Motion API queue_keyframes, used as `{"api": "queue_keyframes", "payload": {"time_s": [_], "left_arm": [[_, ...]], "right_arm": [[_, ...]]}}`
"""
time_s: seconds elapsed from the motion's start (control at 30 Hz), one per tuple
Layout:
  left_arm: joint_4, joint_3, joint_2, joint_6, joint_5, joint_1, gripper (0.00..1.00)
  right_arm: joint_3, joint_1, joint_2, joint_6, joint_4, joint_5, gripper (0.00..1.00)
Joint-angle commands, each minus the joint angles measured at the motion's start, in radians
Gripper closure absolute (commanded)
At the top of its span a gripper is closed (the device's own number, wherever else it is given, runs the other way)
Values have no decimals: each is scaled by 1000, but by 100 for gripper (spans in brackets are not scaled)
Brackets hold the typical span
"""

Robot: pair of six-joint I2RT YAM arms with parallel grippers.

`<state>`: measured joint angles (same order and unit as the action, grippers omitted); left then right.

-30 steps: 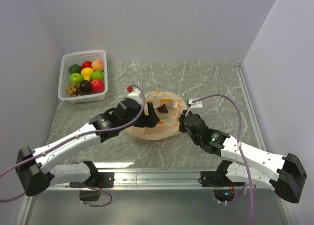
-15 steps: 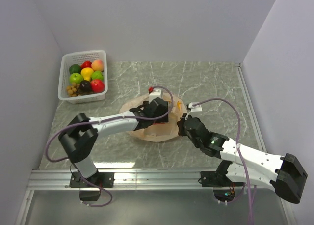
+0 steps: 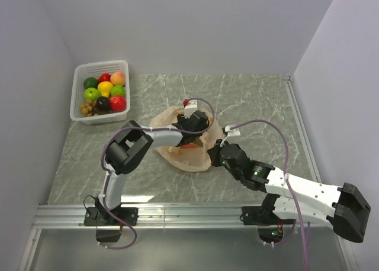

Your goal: Untie the knot of the plastic bag and take out the fruit

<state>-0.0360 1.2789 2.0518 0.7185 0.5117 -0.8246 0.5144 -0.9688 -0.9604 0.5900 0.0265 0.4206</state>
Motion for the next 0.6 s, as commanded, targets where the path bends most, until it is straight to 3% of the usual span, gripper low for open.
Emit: {"api": "queue_keyframes", "payload": {"time_s": [0.0,0.13,0.17,0.23,0.27,0.37,0.57], "left_arm": [[-45,80,42,-2,36,-2,25],[-51,54,28,7,24,-2,43],[-47,33,15,13,14,-1,54],[-19,11,-37,25,-2,-2,65],[-15,-22,-60,30,-22,-4,77],[4,-91,-184,44,-51,-13,89],[106,-163,-312,38,-113,-25,97]], "right_arm": [[9,-19,-12,19,-50,0,100],[6,-22,-6,22,-43,21,100],[6,-21,0,22,-39,41,100],[1,-22,15,18,-34,63,100],[-1,-22,22,14,-34,76,100],[1,-21,41,-4,-4,128,100],[1,2,74,-1,32,204,100]]}}
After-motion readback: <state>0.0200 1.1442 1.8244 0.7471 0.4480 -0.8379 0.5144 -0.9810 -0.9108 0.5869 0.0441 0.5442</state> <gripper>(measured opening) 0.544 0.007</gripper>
